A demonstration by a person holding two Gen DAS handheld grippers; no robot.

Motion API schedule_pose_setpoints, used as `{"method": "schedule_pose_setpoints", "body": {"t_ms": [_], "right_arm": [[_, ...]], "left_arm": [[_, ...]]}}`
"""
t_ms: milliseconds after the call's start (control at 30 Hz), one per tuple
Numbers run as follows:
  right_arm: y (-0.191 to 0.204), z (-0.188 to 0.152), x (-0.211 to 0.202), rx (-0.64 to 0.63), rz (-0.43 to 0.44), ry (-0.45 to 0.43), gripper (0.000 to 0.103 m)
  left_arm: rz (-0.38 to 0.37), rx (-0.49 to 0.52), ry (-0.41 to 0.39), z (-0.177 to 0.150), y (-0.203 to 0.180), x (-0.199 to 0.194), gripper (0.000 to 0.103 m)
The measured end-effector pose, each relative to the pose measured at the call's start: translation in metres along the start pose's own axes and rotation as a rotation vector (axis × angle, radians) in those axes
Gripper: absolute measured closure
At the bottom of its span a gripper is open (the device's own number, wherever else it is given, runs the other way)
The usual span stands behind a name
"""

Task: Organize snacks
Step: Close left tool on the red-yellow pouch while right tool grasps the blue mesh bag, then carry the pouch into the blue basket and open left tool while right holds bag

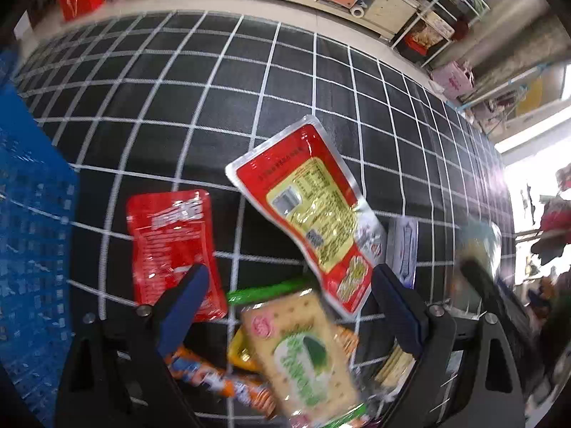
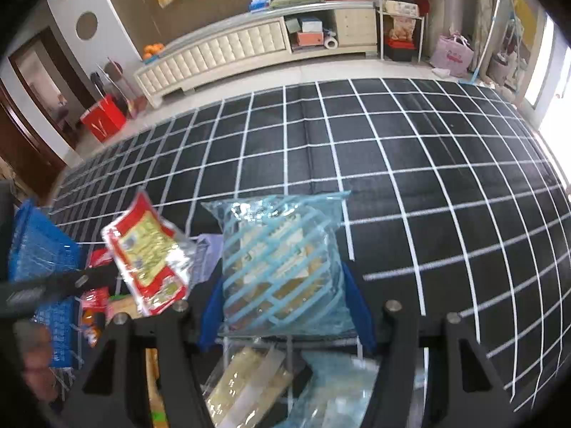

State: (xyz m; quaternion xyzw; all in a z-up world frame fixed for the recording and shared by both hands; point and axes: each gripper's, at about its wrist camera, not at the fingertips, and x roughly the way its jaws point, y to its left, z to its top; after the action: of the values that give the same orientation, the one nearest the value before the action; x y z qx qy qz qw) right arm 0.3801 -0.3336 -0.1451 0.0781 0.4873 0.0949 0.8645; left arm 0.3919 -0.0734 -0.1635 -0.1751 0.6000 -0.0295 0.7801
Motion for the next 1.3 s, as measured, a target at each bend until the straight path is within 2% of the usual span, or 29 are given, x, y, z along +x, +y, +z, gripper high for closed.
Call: {"method": "schedule_pose_setpoints", "body": {"t_ms": [33,100,200,267,333,400,433,467,533,700,767,800,900,967,1133,1300], "right_arm": [[0.002,-0.004,-0.006,-0.009,-0.001,-0.007,0.038],[0.005,-0.007,-0.015,-0.022,-0.001,-0.021,0.038],[0.010,-0.013,-0.023,-0.012,0.025,-0.036,0.038],[0.020,-0.015,-0.020,0.004,0.027,-0.043,0.038],[0.020,-0.023,-0.023,0.032,0.025,-0.050,0.037],[0.020,-0.027,-0.023,0.062,0.028,-0.048,0.037],[0.022,-0.026,-0.021,0.076,0.025,-0.049,0.037],[0.021,-0.029,-0.022,0.097,0.018,-0.053,0.037],[0.018,-0.033,-0.022,0.141,0.006,-0.051,0.037],[0.020,-0.050,-0.022,0.227,-0.014,-0.027,0.037],[0.022,-0.054,-0.024,0.255,-0.013,-0.034,0.037],[0.023,-0.056,-0.027,0.262,-0.013,-0.042,0.037],[0.032,-0.058,-0.037,0.261,-0.018,-0.062,0.037],[0.036,-0.057,-0.047,0.262,-0.016,-0.081,0.037],[0.062,-0.057,-0.073,0.225,0.019,-0.141,0.037],[0.110,-0.051,-0.092,0.116,0.054,-0.166,0.037]], "left_arm": [[-0.009,-0.008,0.012,0.003,0.001,0.006,0.012],[0.018,-0.015,0.027,0.007,0.001,0.016,0.012],[0.054,-0.015,0.004,0.013,0.001,0.025,0.015],[0.025,0.000,-0.015,0.017,-0.004,0.024,0.033],[-0.012,0.011,0.005,0.019,-0.010,0.028,0.044],[-0.001,0.051,0.005,0.018,-0.020,0.031,0.053],[-0.005,0.064,0.005,0.017,-0.024,0.031,0.064],[-0.024,0.071,0.022,0.015,-0.027,0.034,0.080],[-0.045,0.073,0.020,0.013,-0.032,0.036,0.082],[-0.061,0.105,-0.042,0.005,-0.042,0.021,0.092],[-0.038,0.165,-0.081,-0.008,-0.051,0.002,0.097],[-0.029,0.189,-0.098,-0.013,-0.052,-0.008,0.102],[-0.010,0.238,-0.154,-0.026,-0.059,-0.035,0.102],[-0.025,0.262,-0.177,-0.034,-0.056,-0.058,0.103],[-0.032,0.307,-0.242,-0.051,-0.035,-0.120,0.103],[-0.039,0.317,-0.321,-0.061,-0.001,-0.185,0.103]]}}
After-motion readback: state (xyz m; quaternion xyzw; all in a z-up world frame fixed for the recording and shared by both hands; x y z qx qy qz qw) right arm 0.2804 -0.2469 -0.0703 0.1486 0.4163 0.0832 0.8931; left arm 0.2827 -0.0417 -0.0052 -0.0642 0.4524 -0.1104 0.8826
